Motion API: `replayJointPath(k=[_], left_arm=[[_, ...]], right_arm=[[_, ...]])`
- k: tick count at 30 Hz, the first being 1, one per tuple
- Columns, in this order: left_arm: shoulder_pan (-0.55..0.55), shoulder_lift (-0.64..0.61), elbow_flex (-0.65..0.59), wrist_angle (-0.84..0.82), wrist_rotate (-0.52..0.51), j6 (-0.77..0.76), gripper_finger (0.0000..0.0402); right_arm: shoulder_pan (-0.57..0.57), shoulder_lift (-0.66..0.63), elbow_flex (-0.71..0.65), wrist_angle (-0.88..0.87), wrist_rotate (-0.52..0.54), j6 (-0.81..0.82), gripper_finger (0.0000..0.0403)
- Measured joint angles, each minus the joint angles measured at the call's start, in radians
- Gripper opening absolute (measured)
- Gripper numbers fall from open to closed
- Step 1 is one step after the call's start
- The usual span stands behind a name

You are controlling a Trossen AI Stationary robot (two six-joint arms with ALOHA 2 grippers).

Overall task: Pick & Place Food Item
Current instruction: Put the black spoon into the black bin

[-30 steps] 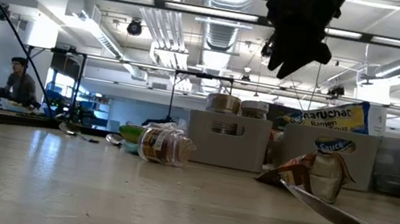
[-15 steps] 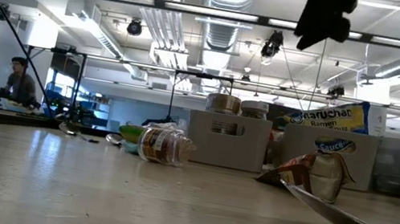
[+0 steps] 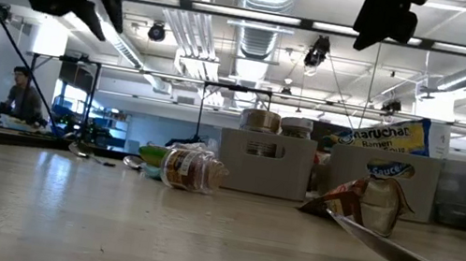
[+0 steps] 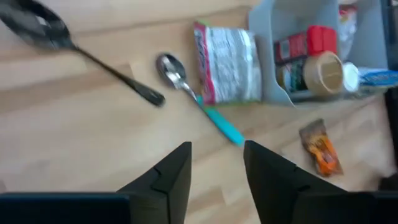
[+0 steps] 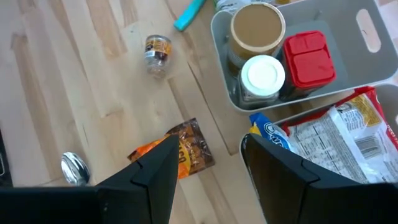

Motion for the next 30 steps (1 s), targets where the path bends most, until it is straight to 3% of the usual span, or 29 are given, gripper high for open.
replayJointPath(k=[8, 17, 24, 30], left_arm=[[0.188, 0.174, 0.001, 0.007, 0.146, 0.211, 0.0125], [0.401, 0.42, 0.002, 0.006, 0.197, 0.198, 0.0124], [0.45, 0.535, 0.002, 0.117, 0.166, 0.107, 0.0124], [0.47, 0.562, 0.002, 0.132, 0.057, -0.037, 0.0124]], right_arm=[[0.001, 0.02, 0.0, 0.011, 0.0, 0.0, 0.0187], [0.005, 0.019, 0.0, 0.012, -0.001, 0.031, 0.0187], [0.017, 0.019, 0.0, 0.013, -0.002, 0.044, 0.0187], [0.036, 0.019, -0.002, 0.013, 0.0, 0.052, 0.0187]])
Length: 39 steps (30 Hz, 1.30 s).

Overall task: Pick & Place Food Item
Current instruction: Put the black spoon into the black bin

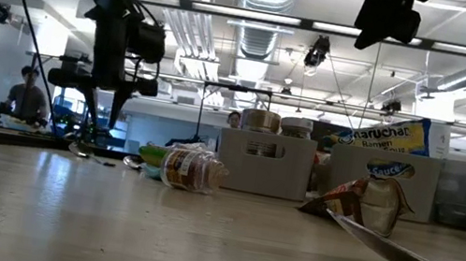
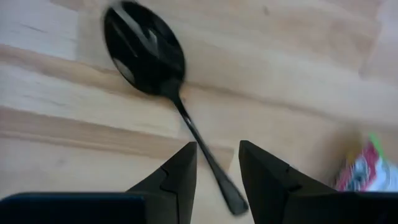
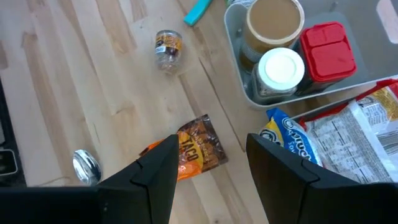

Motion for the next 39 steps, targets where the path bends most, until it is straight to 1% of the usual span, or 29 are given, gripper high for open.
replayJointPath(k=[4, 8, 10, 13, 15, 18, 29, 34, 37, 39], left_arm=[[0.011, 0.0, -0.001, 0.007, -0.041, -0.092, 0.0124], [0.014, 0.003, -0.012, 0.027, -0.043, -0.157, 0.0124], [0.018, 0.022, -0.022, 0.024, -0.017, -0.187, 0.0124], [0.021, 0.075, -0.036, 0.024, 0.051, -0.19, 0.0124], [0.021, 0.115, -0.041, 0.019, 0.071, -0.19, 0.0124], [0.021, 0.147, -0.04, 0.028, 0.074, -0.19, 0.0124], [0.028, 0.172, -0.04, 0.064, 0.057, -0.206, 0.0122], [0.028, 0.203, -0.036, 0.075, 0.074, -0.184, 0.0094], [0.029, 0.207, -0.037, 0.081, 0.082, -0.167, 0.0062], [0.028, 0.205, -0.037, 0.087, 0.081, -0.147, 0.0033]], right_arm=[[0.019, 0.0, 0.0, 0.001, 0.027, 0.0, 0.0187], [0.032, 0.0, 0.0, 0.003, 0.049, 0.0, 0.0187], [0.039, 0.0, 0.0, 0.009, 0.051, 0.0, 0.0187], [0.05, 0.0, 0.0, 0.015, 0.052, 0.0, 0.0187], [0.06, 0.0, 0.0, 0.016, 0.052, 0.0, 0.0187], [0.08, -0.003, 0.0, 0.017, 0.052, 0.0, 0.0187], [0.139, -0.01, 0.0, 0.017, 0.051, -0.003, 0.0187], [0.143, -0.01, 0.0, 0.017, 0.051, -0.003, 0.0187], [0.143, -0.01, 0.0, 0.016, 0.05, -0.002, 0.0187], [0.143, -0.01, 0.0, 0.016, 0.05, 0.0, 0.0187]])
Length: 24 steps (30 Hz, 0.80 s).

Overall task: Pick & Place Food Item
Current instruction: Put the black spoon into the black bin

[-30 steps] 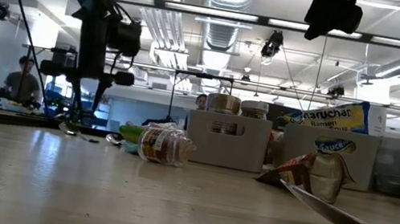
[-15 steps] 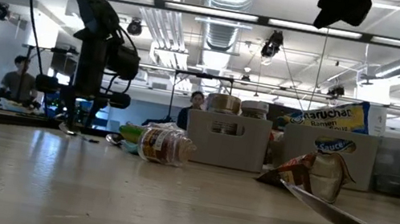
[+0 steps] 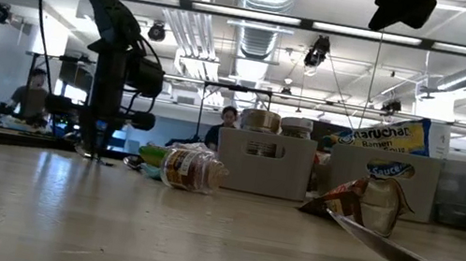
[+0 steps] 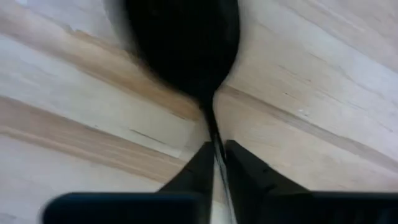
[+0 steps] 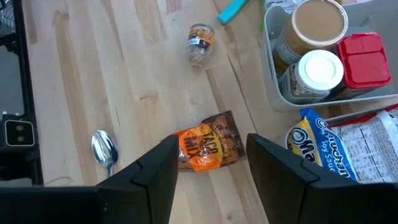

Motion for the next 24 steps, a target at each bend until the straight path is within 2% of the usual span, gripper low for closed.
replayJointPath(k=[2, 5, 13, 24], left_arm=[[0.0, -0.001, 0.0, 0.001, 0.0, 0.027, 0.0011], [0.0, -0.001, -0.001, 0.0, -0.002, 0.059, 0.0005], [0.0, -0.018, -0.006, 0.0, 0.018, 0.15, 0.0001], [-0.033, -0.131, -0.008, -0.006, 0.067, 0.268, 0.0]], right_arm=[[0.0, 0.0, 0.0, 0.0, 0.0, 0.0, 0.0187], [0.0, 0.0, 0.0, 0.0, -0.001, 0.0, 0.0187], [0.0, 0.0, 0.0, 0.0, 0.001, 0.0, 0.0187], [0.0, 0.0, 0.0, 0.009, 0.038, -0.003, 0.0187]])
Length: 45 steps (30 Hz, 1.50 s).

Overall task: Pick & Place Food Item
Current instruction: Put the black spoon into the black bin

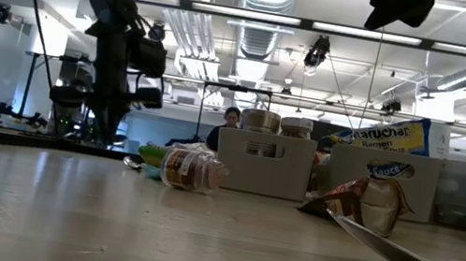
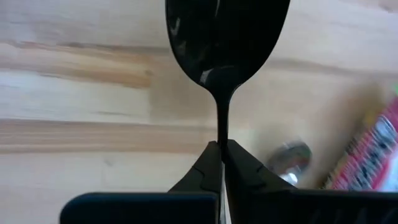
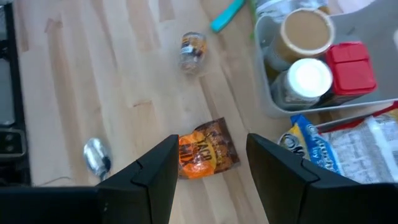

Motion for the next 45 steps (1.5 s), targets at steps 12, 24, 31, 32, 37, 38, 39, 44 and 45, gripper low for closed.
replayJointPath(k=[12, 24, 31, 32, 37, 38, 39, 44, 45], left_arm=[[-0.074, -0.258, 0.002, 0.061, 0.057, 0.042, 0.0], [-0.284, -0.541, 0.003, 0.433, 0.175, -0.004, 0.0], [-0.445, -0.56, 0.004, 0.699, 0.172, -0.022, 0.0], [-0.465, -0.56, 0.004, 0.724, 0.167, -0.023, 0.0], [-0.538, -0.559, 0.004, 0.791, 0.11, -0.022, 0.0], [-0.547, -0.559, 0.004, 0.803, 0.098, -0.022, 0.0], [-0.555, -0.559, 0.004, 0.815, 0.09, -0.022, 0.0], [-0.57, -0.525, 0.013, 0.838, 0.075, -0.021, 0.0], [-0.573, -0.511, 0.021, 0.84, 0.075, -0.02, 0.0]], right_arm=[[-0.004, 0.0, 0.0, 0.134, 0.181, 0.211, 0.0187], [-0.113, 0.002, -0.007, 0.466, 0.088, 0.077, 0.0187], [-0.21, 0.002, -0.008, 0.679, -0.127, 0.029, 0.0187], [-0.218, 0.002, -0.008, 0.701, -0.132, 0.025, 0.0187], [-0.254, 0.004, -0.008, 0.732, -0.136, 0.045, 0.0187], [-0.258, 0.007, -0.008, 0.738, -0.14, 0.056, 0.0187], [-0.262, 0.009, -0.008, 0.744, -0.145, 0.068, 0.0187], [-0.269, 0.031, -0.007, 0.827, -0.204, 0.109, 0.0187], [-0.271, 0.041, -0.008, 0.847, -0.222, 0.114, 0.0187]])
